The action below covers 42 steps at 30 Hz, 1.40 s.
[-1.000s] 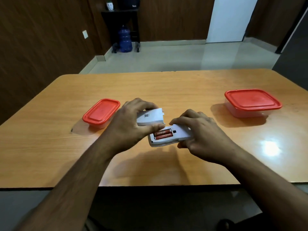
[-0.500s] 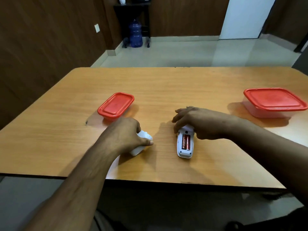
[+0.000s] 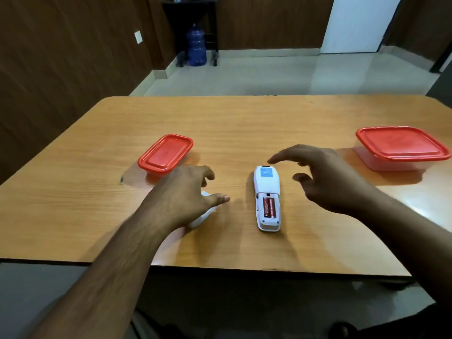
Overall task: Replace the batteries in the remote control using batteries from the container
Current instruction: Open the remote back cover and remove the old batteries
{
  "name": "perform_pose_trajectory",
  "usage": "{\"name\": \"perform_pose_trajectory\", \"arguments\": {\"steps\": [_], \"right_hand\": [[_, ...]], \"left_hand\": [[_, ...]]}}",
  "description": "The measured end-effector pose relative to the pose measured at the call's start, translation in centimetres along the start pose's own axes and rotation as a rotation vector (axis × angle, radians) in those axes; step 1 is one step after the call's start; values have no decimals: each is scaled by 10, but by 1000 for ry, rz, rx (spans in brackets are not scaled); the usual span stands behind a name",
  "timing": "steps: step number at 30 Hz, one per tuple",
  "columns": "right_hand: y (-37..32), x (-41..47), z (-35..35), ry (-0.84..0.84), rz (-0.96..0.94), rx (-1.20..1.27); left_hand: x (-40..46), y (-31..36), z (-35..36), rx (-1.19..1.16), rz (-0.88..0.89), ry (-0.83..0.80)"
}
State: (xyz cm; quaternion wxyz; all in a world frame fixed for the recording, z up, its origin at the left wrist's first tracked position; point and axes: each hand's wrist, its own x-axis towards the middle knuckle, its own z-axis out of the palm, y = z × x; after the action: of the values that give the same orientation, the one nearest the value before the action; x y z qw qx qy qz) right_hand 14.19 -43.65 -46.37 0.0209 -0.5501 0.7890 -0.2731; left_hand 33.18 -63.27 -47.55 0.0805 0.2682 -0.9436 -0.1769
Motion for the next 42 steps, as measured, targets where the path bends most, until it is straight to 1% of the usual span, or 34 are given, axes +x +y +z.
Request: {"name": "perform_pose_trajectory", "arguments": {"steps": [1, 2, 3, 5, 10, 14, 16, 21, 23, 31, 35, 39, 42], "right_hand": [[0, -8, -3, 59, 64, 71], [-1, -14, -4, 78, 118, 117], [0, -19, -3, 71, 160, 143], [0, -24, 2, 28, 217, 166], [3, -23, 13, -57, 268, 181], [1, -16, 22, -125, 219, 122], [1, -13, 24, -138, 204, 111], [-1, -13, 26, -146, 163, 103], [-2, -11, 29, -141, 163, 85], [-5, -10, 35, -112, 237, 87], [-7, -6, 35, -149, 266, 108], [-7, 0, 34, -218, 315, 221], [-7, 0, 35, -223, 335, 253]], "left_hand": [[1, 6, 0, -74, 69, 0], [4, 13, 1, -130, 130, -29], [8, 21, 3, -152, 186, -71], [16, 33, 11, -110, 262, -163], [26, 44, 32, 42, 298, -321], [32, 43, 37, 97, 292, -410], [32, 41, 39, 123, 291, -418], [28, 41, 44, 161, 285, -363], [29, 41, 45, 164, 279, -365], [27, 42, 43, 132, 270, -387], [27, 43, 44, 137, 258, -383], [28, 43, 43, 128, 248, -372], [28, 44, 42, 140, 246, -377]]}}
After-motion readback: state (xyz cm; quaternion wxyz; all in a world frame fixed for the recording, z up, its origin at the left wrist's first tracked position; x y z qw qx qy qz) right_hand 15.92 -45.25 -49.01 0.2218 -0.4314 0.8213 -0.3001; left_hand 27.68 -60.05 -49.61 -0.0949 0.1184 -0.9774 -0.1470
